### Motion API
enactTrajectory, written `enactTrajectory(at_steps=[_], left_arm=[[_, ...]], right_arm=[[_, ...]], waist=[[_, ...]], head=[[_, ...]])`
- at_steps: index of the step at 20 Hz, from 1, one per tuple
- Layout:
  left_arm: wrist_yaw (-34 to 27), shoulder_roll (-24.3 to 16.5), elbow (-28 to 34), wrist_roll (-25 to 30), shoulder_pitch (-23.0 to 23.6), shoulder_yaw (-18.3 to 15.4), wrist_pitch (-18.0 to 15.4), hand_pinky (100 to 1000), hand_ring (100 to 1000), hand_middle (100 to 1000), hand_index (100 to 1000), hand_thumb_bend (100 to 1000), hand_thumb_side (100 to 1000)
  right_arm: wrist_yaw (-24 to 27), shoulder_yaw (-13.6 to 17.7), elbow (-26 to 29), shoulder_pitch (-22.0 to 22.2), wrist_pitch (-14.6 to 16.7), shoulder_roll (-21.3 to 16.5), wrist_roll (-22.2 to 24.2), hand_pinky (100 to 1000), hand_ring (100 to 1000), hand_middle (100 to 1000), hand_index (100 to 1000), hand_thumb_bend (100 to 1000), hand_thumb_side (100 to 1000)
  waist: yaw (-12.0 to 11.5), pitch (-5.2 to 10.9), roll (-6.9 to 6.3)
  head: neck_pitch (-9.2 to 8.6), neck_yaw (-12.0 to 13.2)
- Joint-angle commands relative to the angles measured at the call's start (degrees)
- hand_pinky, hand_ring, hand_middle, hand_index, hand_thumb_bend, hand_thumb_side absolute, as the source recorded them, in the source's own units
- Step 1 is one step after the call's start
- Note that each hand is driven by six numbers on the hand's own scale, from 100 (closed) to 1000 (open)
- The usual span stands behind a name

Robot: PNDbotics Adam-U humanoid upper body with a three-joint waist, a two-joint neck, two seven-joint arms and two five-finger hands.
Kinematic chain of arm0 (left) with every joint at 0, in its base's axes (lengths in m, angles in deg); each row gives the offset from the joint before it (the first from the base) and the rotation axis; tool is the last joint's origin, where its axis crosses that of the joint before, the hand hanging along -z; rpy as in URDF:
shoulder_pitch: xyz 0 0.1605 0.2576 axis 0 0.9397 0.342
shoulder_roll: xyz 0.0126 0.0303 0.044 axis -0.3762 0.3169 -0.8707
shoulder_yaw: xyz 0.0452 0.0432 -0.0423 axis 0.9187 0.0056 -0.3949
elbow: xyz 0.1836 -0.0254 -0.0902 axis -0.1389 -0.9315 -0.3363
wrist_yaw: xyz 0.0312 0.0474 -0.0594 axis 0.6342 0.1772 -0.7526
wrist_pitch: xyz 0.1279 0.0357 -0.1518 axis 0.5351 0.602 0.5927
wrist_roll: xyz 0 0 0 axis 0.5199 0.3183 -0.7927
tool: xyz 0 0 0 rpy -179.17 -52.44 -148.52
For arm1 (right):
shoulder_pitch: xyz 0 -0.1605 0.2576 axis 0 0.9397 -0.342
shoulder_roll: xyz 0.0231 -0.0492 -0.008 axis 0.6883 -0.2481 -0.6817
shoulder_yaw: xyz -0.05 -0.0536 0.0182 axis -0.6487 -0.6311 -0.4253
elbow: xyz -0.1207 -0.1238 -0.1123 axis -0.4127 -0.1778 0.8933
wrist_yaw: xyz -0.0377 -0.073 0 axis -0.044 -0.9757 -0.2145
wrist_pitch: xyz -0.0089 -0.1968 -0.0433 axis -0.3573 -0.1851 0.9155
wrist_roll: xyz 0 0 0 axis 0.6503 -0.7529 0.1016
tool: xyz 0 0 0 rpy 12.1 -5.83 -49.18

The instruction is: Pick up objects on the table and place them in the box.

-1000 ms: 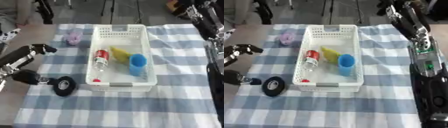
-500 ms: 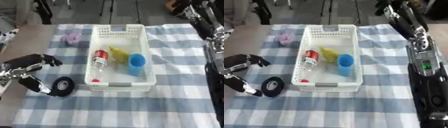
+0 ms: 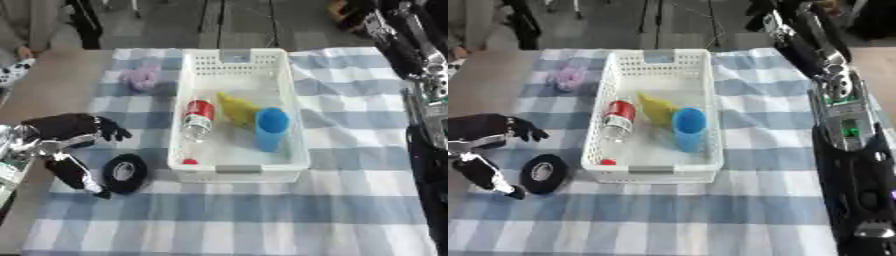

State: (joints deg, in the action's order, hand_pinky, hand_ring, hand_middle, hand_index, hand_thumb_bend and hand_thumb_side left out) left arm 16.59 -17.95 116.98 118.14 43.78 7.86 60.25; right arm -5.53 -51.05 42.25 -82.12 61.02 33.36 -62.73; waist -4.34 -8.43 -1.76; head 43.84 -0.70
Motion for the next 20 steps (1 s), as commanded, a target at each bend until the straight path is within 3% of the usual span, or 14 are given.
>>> enactTrajectory(at_steps=[1, 9, 20], left_arm=[[2.66, 0.31, 0.67, -0.18, -1.00, -0.93, 0.58, 878, 775, 794, 935, 873, 404], [8.63, 4.16, -4.42, -6.39, -1.58, -0.57, 0.78, 843, 789, 815, 932, 886, 434], [7.77, 6.48, -9.90, -9.59, -2.63, -0.88, 0.50, 802, 778, 805, 930, 887, 439]], right_arm=[[-0.16, 0.19, 0.68, -1.09, 0.10, -0.33, -0.11, 618, 570, 606, 773, 100, 708], [-0.07, 0.16, 0.75, -1.16, 0.10, -0.18, -0.10, 618, 570, 606, 773, 100, 706], [0.03, 0.09, 0.58, -1.25, 0.21, -0.09, -0.06, 618, 570, 606, 773, 100, 707]], waist=[[0.01, 2.77, 0.87], [0.12, 2.81, 1.01], [0.14, 2.83, 1.28]], head=[[0.27, -0.05], [0.14, -0.03], [0.20, 0.02]])
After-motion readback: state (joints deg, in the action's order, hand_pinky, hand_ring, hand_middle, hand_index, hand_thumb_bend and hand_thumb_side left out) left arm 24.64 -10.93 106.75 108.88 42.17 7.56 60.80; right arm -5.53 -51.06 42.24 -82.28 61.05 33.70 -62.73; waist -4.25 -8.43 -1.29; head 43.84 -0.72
